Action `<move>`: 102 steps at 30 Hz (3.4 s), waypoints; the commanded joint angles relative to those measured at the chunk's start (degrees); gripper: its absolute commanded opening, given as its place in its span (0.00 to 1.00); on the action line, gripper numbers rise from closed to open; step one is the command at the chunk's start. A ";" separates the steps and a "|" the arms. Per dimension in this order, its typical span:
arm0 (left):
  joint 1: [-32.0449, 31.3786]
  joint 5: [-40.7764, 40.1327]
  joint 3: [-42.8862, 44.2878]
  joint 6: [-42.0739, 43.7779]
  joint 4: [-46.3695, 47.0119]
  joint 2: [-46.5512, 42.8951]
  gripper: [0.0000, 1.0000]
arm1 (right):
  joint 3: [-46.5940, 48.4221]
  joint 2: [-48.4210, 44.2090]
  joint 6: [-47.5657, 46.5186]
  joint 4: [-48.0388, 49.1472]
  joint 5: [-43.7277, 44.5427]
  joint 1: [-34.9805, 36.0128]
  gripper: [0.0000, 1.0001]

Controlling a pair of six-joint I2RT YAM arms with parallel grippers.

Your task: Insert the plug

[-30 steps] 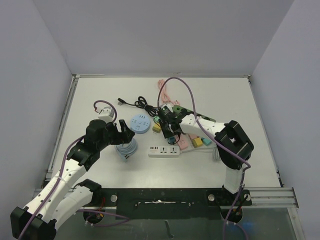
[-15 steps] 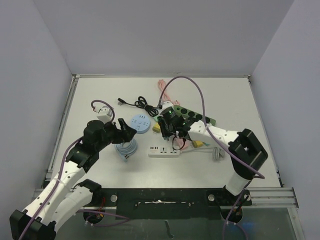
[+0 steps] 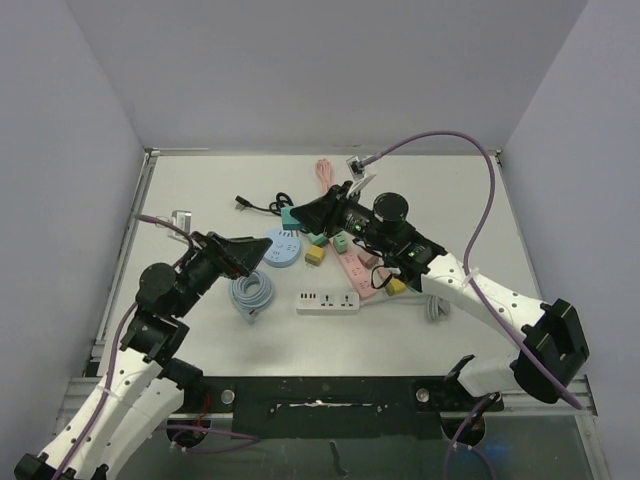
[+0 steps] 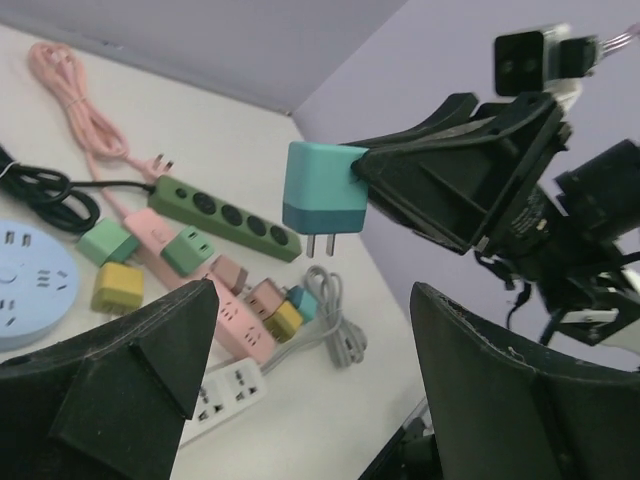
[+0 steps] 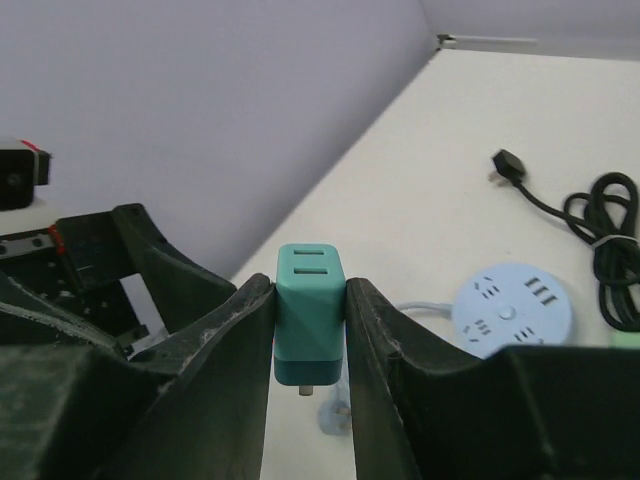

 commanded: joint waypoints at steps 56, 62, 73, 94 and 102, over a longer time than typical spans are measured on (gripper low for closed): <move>0.45 33.02 13.33 9.74 0.70 9.82 0.00 | 17.85 0.86 -22.85 -28.93 -43.53 -4.05 0.71; 0.45 37.10 14.35 9.26 -0.81 11.91 0.00 | 19.44 3.02 -24.29 -33.70 -44.78 -4.04 0.64; 0.45 38.01 15.56 9.08 -4.31 13.99 0.00 | 17.01 4.37 -21.00 -31.42 -53.42 -3.96 0.28; 6.85 28.91 10.27 -19.46 -1.61 13.87 0.54 | 3.79 -2.23 2.14 -13.68 -41.42 -14.36 0.00; 12.69 30.39 2.23 -27.03 4.77 13.71 0.54 | 4.41 -4.72 -11.32 -31.20 -15.62 -14.62 0.00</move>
